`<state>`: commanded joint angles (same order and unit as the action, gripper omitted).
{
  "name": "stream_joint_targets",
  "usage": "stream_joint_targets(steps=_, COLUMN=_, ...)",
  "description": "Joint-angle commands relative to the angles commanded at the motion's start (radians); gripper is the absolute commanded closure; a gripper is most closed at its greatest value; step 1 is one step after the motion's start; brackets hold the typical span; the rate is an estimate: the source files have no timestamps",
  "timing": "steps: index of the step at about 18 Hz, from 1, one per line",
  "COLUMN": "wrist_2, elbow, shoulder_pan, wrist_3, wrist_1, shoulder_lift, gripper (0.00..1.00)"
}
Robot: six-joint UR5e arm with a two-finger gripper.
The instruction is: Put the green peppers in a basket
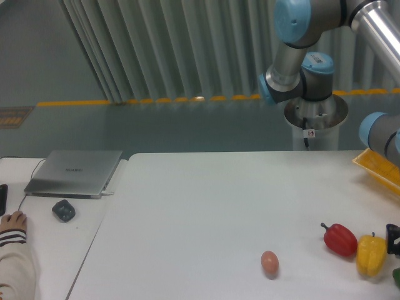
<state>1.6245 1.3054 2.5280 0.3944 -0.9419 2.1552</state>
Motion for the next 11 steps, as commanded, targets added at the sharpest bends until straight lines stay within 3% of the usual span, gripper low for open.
stream_joint_targets(steps=11, wrist_2=0.018, elbow=0.017, shoulder_pan=-0.015, wrist_3=-0.075, wrist_1=0.02, shoulder_lift=0.032, gripper=0.0)
